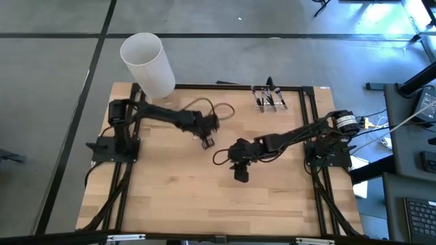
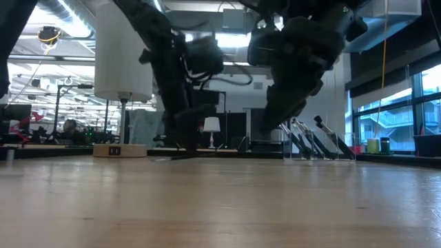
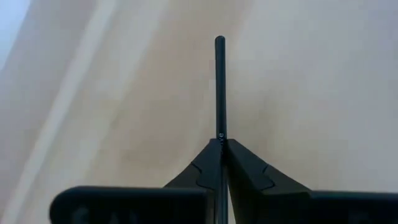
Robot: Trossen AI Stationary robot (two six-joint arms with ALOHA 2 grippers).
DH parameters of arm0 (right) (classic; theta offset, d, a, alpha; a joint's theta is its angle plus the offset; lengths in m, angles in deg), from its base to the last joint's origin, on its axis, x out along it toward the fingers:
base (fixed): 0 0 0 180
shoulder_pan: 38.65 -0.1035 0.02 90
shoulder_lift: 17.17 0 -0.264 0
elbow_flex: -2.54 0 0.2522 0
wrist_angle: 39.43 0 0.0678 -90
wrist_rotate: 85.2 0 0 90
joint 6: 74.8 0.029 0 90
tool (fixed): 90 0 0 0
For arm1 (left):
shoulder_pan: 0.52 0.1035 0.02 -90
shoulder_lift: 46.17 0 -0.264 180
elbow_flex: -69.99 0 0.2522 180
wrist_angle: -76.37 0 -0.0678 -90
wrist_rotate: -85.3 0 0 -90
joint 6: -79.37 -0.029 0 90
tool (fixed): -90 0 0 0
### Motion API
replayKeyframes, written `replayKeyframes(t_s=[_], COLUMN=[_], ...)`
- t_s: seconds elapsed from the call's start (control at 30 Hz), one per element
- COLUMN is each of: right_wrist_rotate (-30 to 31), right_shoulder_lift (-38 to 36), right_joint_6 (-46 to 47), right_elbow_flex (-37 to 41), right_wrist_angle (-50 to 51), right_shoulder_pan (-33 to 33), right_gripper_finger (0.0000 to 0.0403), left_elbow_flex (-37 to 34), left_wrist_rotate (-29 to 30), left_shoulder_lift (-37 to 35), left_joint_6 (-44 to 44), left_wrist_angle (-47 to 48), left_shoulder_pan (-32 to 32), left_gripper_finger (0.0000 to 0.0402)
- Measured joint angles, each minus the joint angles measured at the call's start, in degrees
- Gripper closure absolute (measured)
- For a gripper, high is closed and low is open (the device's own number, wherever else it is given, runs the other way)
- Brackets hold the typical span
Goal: Put items in baskets/containers
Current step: Put the eyeshadow brush into the middle of the transparent organizer
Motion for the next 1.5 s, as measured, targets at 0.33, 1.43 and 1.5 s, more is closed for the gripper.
replayKeyframes(t_s=[0.33,1.43,1.5], right_wrist_rotate=[0.44,1.41,1.43], right_shoulder_lift=[-1.11,-1.09,-1.09], right_joint_6=[2.49,3.77,3.76], right_elbow_flex=[0.0,0.0,0.0], right_wrist_angle=[2.05,3.43,3.42], right_shoulder_pan=[-1.82,-1.79,-1.79], right_gripper_finger=[0.0256,0.0256,0.0256], left_elbow_flex=[0.03,0.92,1.79], left_wrist_rotate=[2.4,2.37,2.37], left_shoulder_lift=[0.11,5.01,5.01], left_joint_6=[-0.09,-0.15,-0.23], left_wrist_angle=[-8.2,-13.24,-12.96], left_shoulder_pan=[-13.44,-16.86,-16.88], left_gripper_finger=[0.0386,0.0318,0.0303])
